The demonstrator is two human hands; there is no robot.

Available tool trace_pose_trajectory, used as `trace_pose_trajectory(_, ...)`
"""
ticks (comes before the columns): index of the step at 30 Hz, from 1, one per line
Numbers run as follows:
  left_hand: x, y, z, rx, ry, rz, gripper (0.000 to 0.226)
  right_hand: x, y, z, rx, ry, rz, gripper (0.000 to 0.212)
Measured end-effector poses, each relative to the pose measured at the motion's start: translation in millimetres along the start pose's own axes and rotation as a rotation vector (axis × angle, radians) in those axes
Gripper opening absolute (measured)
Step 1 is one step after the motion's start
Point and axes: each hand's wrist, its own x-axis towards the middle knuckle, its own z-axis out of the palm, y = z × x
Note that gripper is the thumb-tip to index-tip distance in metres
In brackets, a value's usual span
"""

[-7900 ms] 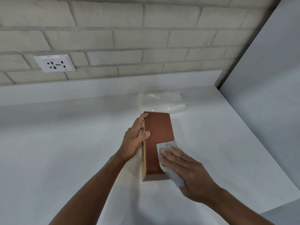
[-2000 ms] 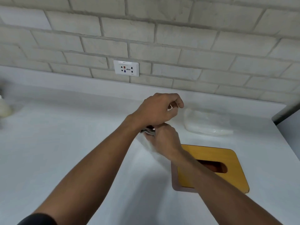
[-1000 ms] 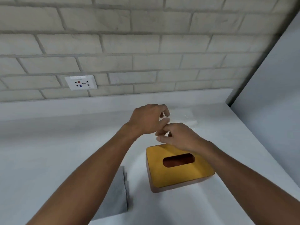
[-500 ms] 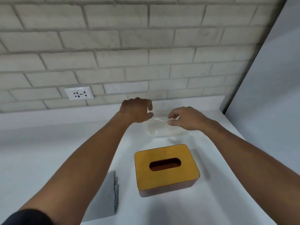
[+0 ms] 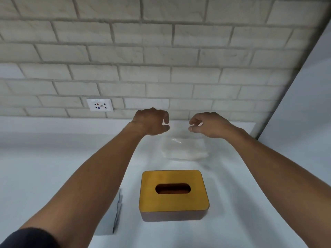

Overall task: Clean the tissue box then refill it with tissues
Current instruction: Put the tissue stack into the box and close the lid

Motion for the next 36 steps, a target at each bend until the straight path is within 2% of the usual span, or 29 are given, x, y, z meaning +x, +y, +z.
trace_pose_trajectory(9, -10.5, -13.2, -7.0, -0.097, 0.014, 0.007, 0.02, -6.3, -30.5, -3.2, -0.026, 0.016, -0.014, 0.034)
trace_pose_trajectory(12, -20.3, -15.3, 7.5, -0.16, -0.007, 0.01, 0.009, -15.0, -35.7, 12.4, 0.01, -0.028, -0.01, 0.033)
trace_pose_trajectory(15, -33.4, -14.2, 29.0, -0.193, -0.019, 0.011, 0.008, -27.2, -35.9, 38.5, 0.01, -0.092, 0.012, 0.034)
trace_pose_trajectory(22, -49.7, -16.2, 82.2, -0.277, -0.149, 0.029, 0.022, -40.6, -6.2, 80.3, 0.036, -0.133, 0.135, 0.042)
trace_pose_trajectory(28, -38.6, -11.4, 113.9, -0.312, -0.309, 0.045, 0.052, -30.8, 20.4, 103.1, 0.085, -0.215, 0.212, 0.057)
trace_pose_trajectory(36, 5.6, -11.7, 143.2, -0.462, -0.265, -0.036, 0.059, 1.2, 46.6, 122.1, 0.129, -0.243, 0.23, 0.059)
